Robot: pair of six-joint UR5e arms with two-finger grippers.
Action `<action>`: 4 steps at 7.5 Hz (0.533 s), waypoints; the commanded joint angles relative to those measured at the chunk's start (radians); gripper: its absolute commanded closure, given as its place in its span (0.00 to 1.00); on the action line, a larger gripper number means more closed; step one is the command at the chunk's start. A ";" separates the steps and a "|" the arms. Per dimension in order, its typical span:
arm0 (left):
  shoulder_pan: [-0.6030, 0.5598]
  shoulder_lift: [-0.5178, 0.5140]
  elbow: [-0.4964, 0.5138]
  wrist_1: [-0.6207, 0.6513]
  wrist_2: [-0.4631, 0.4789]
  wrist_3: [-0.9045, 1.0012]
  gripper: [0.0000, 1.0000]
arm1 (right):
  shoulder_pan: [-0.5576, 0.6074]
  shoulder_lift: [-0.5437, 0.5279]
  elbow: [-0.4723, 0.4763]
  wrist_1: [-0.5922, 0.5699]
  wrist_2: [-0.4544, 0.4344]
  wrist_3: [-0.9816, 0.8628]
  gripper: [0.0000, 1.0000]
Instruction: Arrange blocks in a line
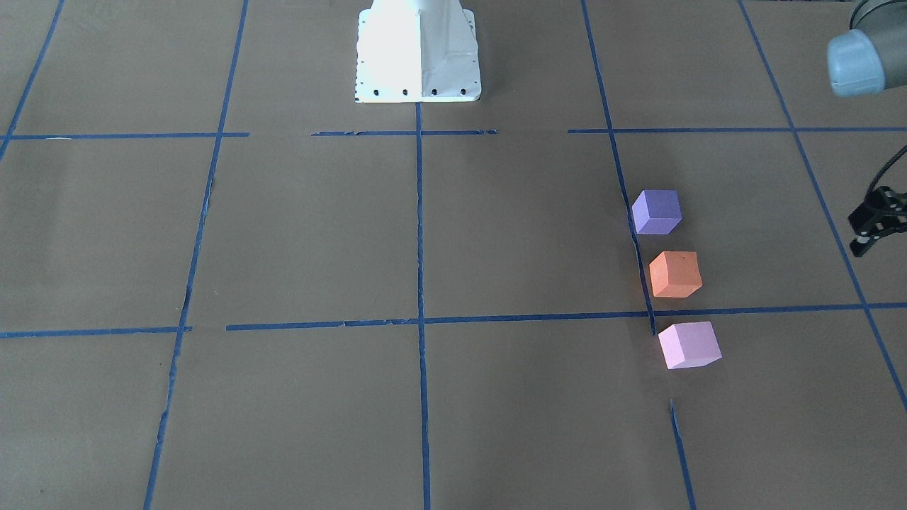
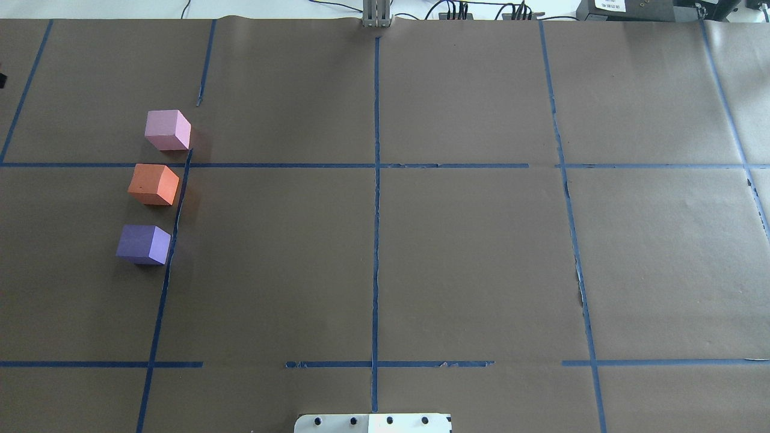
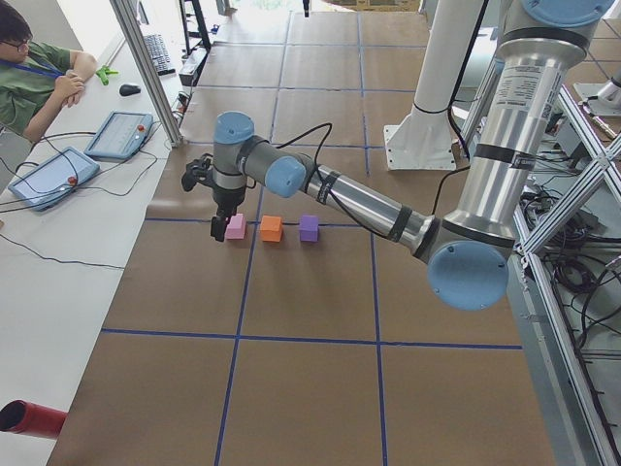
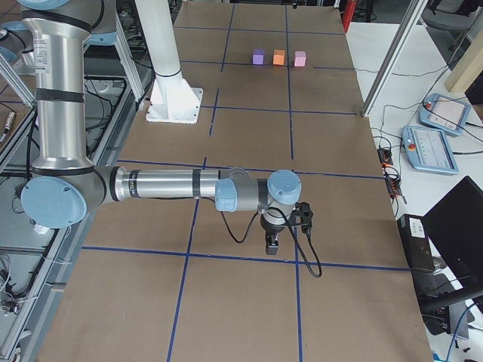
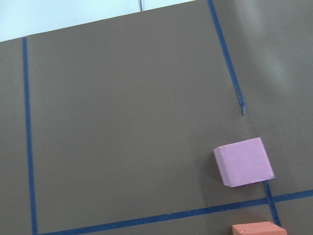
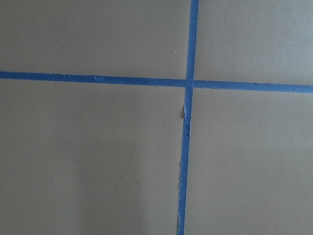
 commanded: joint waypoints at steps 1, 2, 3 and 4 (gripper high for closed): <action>-0.171 0.031 0.104 0.168 -0.034 0.332 0.00 | -0.002 0.000 0.001 0.000 0.001 0.000 0.00; -0.180 0.084 0.135 0.173 -0.102 0.384 0.00 | 0.000 0.000 0.001 0.000 0.000 0.000 0.00; -0.179 0.138 0.142 0.164 -0.150 0.384 0.00 | -0.002 0.000 0.001 0.000 0.001 0.000 0.00; -0.177 0.155 0.160 0.161 -0.152 0.386 0.00 | 0.000 0.000 -0.001 0.000 0.000 0.000 0.00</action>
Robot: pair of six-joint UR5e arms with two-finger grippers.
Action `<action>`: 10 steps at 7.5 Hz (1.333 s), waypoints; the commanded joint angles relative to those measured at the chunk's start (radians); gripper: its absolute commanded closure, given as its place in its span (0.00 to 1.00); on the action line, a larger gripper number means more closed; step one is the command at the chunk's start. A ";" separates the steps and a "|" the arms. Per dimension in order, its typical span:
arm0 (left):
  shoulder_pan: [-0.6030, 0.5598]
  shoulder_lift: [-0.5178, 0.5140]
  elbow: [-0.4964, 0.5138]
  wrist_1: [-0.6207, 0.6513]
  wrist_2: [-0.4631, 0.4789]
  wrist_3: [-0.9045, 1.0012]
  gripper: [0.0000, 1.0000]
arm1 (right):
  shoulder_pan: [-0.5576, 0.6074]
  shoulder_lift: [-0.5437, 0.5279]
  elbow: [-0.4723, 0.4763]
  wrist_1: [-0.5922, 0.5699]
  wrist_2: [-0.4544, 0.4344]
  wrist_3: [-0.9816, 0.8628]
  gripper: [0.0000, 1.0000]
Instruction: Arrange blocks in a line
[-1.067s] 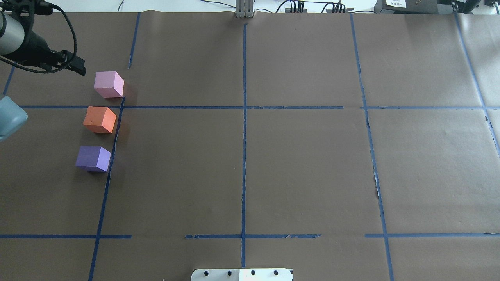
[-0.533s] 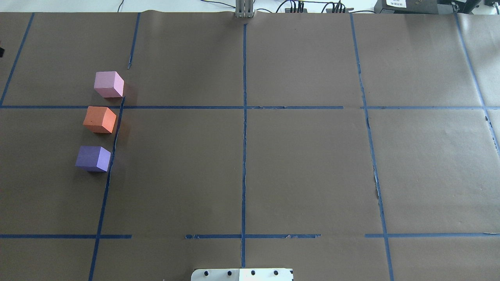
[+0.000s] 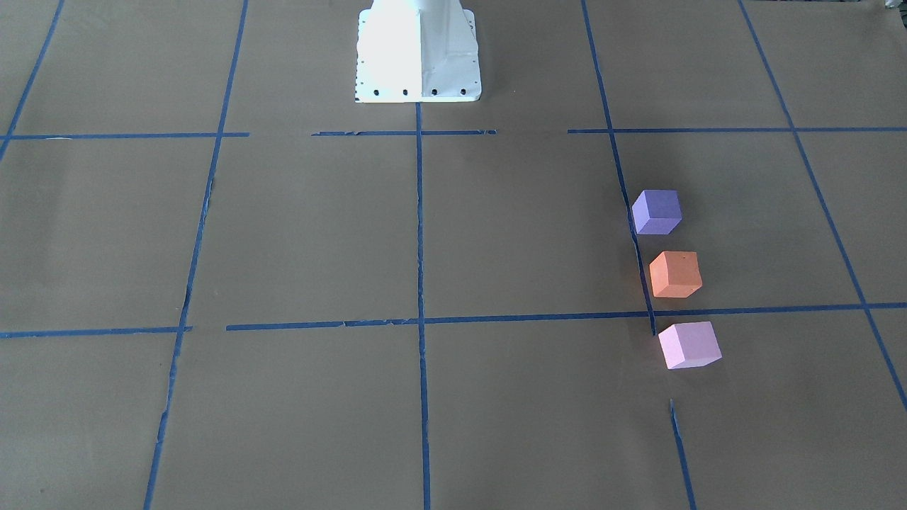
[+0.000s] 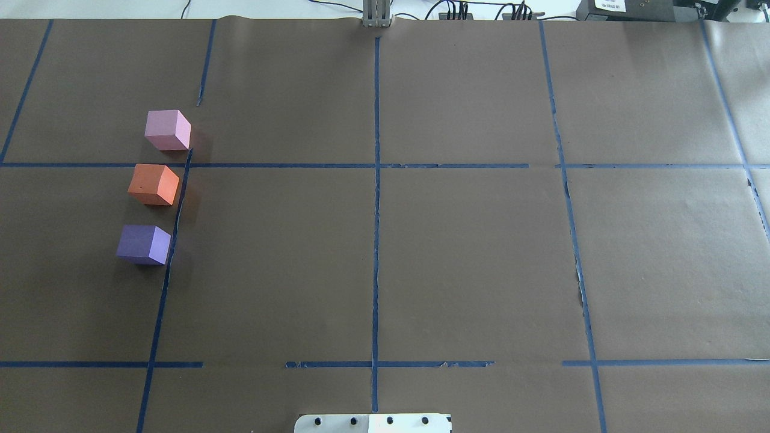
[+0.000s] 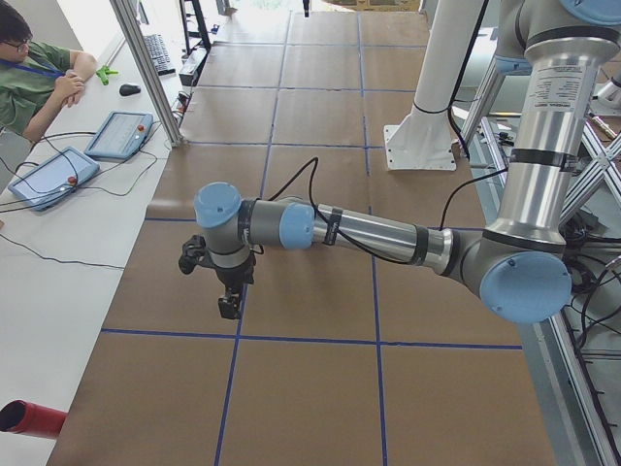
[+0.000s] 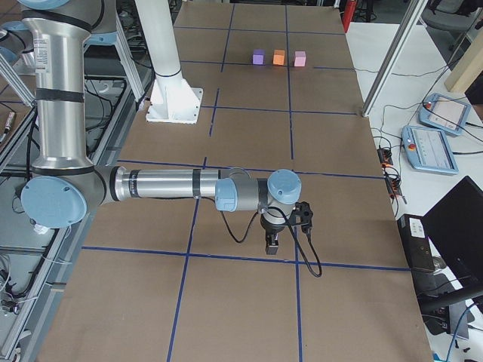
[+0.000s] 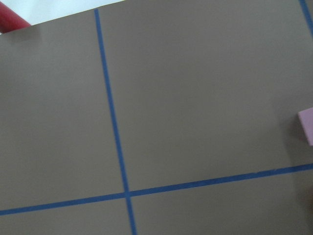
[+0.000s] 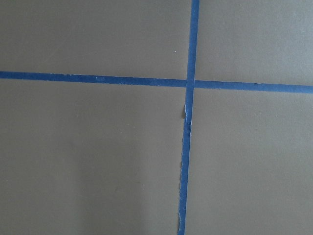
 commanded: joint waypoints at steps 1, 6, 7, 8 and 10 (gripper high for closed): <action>-0.002 0.036 0.052 -0.002 -0.029 0.018 0.00 | 0.001 0.000 -0.001 0.000 -0.001 0.000 0.00; 0.000 0.030 0.111 -0.074 -0.029 0.015 0.00 | 0.001 0.000 0.000 0.000 -0.001 0.000 0.00; 0.000 0.030 0.111 -0.074 -0.029 0.014 0.00 | -0.001 0.000 -0.001 0.000 -0.001 0.000 0.00; 0.000 0.027 0.111 -0.074 -0.029 0.009 0.00 | 0.001 0.000 0.000 0.000 -0.001 0.000 0.00; 0.000 0.024 0.108 -0.071 -0.029 0.006 0.00 | 0.001 0.000 -0.001 0.000 0.001 0.000 0.00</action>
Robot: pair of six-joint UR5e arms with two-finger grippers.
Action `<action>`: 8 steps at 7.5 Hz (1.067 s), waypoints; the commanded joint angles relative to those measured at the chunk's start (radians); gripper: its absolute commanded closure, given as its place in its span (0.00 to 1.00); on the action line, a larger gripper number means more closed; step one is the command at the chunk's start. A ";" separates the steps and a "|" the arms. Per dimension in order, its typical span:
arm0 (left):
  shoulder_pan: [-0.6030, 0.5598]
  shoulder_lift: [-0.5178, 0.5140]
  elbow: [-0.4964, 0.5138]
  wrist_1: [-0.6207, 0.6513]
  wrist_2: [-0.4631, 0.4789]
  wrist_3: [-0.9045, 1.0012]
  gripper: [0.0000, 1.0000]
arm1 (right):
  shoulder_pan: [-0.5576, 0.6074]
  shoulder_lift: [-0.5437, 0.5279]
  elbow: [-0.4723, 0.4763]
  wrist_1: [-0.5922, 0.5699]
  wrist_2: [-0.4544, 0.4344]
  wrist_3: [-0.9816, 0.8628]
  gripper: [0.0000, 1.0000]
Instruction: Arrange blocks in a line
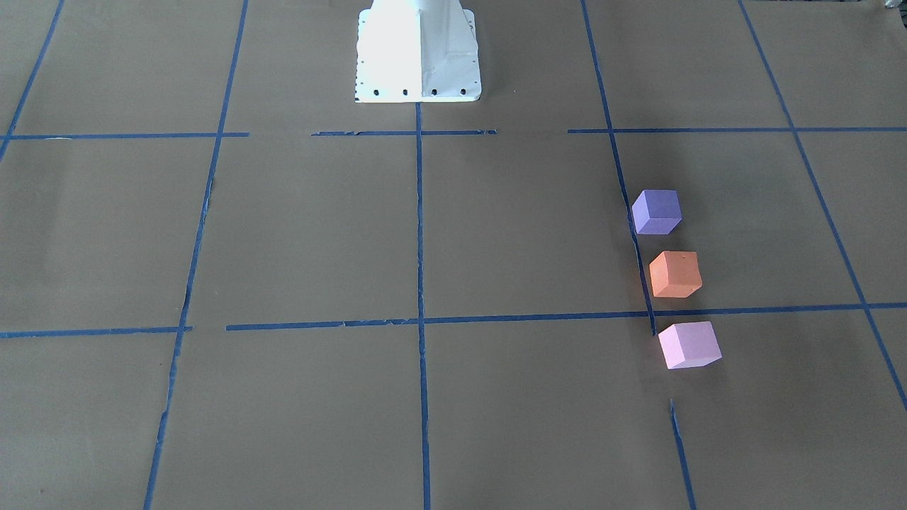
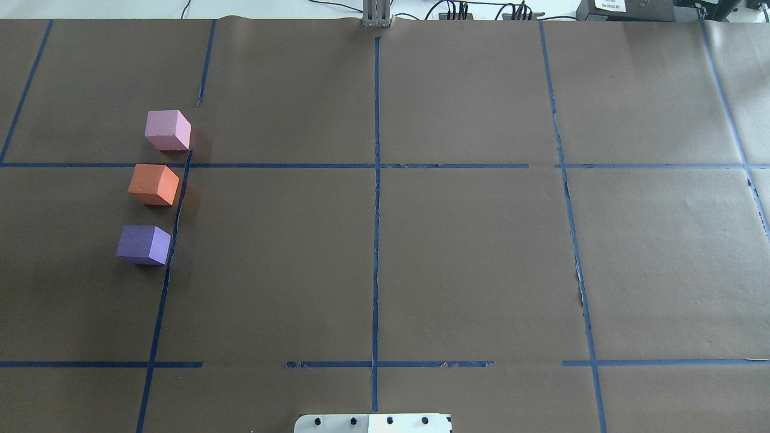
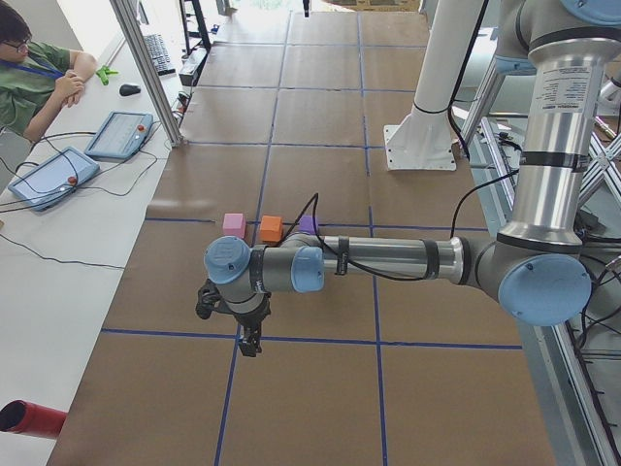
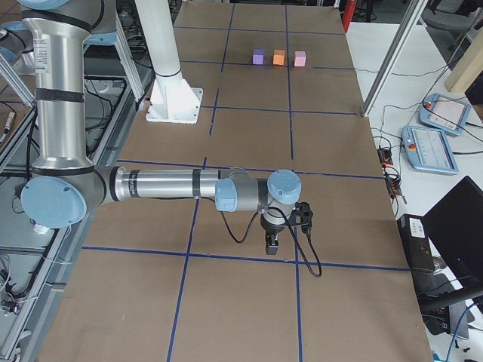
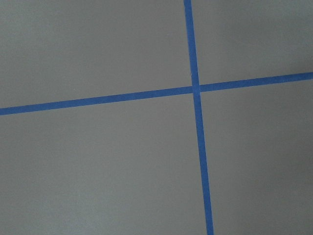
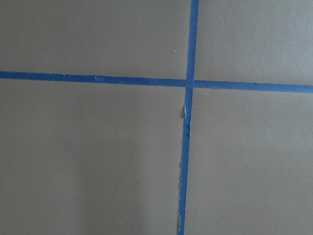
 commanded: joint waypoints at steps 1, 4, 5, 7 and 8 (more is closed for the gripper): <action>0.000 -0.002 -0.001 -0.001 0.000 -0.002 0.00 | 0.000 0.000 -0.001 0.000 0.000 0.000 0.00; 0.000 -0.008 -0.004 -0.001 0.002 -0.004 0.00 | 0.000 0.000 -0.001 0.000 0.001 0.000 0.00; 0.000 -0.013 -0.004 -0.001 0.002 -0.004 0.00 | 0.000 0.002 0.001 0.000 0.000 0.000 0.00; 0.000 -0.016 -0.004 -0.001 0.002 -0.004 0.00 | 0.000 0.000 -0.001 0.000 0.001 0.000 0.00; 0.000 -0.017 -0.002 -0.001 0.002 -0.004 0.00 | -0.001 0.000 -0.001 0.000 0.001 0.000 0.00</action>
